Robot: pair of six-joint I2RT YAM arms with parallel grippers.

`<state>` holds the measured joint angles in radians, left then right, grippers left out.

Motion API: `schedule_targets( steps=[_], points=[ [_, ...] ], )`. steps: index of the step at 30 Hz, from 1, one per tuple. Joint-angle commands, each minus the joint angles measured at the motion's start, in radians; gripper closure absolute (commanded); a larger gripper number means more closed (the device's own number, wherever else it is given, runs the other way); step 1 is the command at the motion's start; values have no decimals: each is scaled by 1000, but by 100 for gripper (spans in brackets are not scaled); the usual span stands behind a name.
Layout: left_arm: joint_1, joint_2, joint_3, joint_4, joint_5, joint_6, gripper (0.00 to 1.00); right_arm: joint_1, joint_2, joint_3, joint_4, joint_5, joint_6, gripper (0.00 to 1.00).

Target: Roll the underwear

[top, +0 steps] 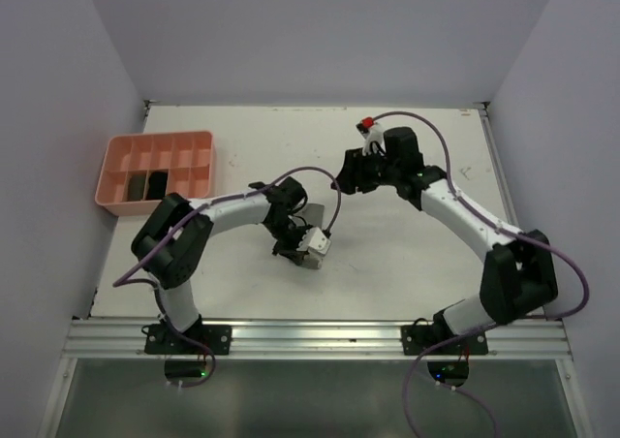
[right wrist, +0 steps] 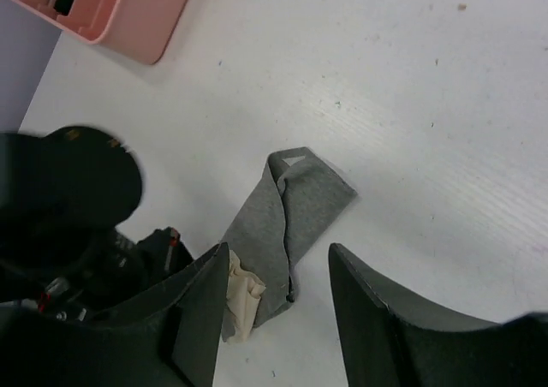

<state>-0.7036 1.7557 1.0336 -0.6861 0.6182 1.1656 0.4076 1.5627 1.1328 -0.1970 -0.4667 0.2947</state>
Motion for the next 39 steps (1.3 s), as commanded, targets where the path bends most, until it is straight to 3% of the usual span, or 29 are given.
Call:
schedule_targets(
  steps=[1,6,10,14,15,20,23,31,39],
  points=[
    [45,200,80,-316,54,-27,100,14,-179,-100,-71,97,-103,46],
    [125,445,350,-535,101,45,100,57,-412,-174,-151,103,-183,55],
    [159,565,471,-632,106,68,100,207,-440,-162,-225,157,-271,59],
    [162,616,499,-632,94,69,100,386,-395,-165,-229,224,-368,54],
    [162,622,502,-632,94,68,100,414,-379,-162,-229,240,-388,49],
    [165,639,494,-621,126,57,100,537,-207,-117,-210,307,-537,43],
    [164,639,494,-607,137,55,98,583,-118,-113,-164,319,-607,39],
    [164,637,490,-590,147,62,93,688,-44,-222,62,321,-626,40],
    [164,636,480,-590,147,80,92,720,43,-234,133,358,-674,42]
  ],
)
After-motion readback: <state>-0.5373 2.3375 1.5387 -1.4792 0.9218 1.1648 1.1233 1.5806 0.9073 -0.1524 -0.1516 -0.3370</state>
